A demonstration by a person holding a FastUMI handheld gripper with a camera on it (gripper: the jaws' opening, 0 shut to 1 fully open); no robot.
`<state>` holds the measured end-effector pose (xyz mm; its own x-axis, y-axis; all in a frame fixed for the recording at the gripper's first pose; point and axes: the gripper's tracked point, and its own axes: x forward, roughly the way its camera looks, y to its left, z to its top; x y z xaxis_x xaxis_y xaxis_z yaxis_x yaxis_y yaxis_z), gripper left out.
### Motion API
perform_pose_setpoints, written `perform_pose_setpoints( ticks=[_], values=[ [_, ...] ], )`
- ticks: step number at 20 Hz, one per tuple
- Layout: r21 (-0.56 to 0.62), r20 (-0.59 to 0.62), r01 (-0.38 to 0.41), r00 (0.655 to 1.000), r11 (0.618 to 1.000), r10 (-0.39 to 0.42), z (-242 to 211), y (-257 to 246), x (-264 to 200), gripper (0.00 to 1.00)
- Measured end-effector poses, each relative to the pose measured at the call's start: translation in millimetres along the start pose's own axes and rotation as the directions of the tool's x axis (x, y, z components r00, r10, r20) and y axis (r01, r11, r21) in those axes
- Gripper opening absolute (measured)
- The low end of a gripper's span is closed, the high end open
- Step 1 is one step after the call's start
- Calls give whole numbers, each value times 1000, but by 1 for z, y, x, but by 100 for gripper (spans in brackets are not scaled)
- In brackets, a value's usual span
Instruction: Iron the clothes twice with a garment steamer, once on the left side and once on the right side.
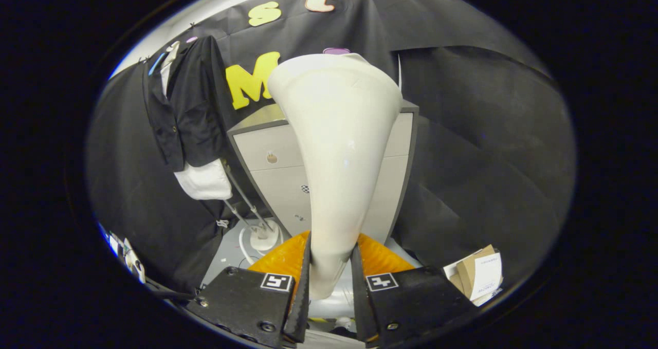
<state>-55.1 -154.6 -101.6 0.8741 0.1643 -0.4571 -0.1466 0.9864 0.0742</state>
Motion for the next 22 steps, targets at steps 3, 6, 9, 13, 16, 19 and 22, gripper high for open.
perform_pose_setpoints(
  ticks=[3,6,9,13,16,19,22],
  values=[
    [6,-7,2,1000,1000,-2,-2,-5,0,39],
    [6,-10,3,1000,1000,-2,-3,-8,-1,39],
    [6,-14,3,1000,1000,-3,-3,-10,-2,39],
    [10,-19,0,1000,1000,0,-2,-10,-1,39],
    [4,-16,-1,1000,1000,1,0,-11,-1,39],
    [-3,-17,0,1000,1000,0,1,-10,2,39],
    [-12,-20,-1,1000,1000,1,1,-9,5,39]
  ],
)
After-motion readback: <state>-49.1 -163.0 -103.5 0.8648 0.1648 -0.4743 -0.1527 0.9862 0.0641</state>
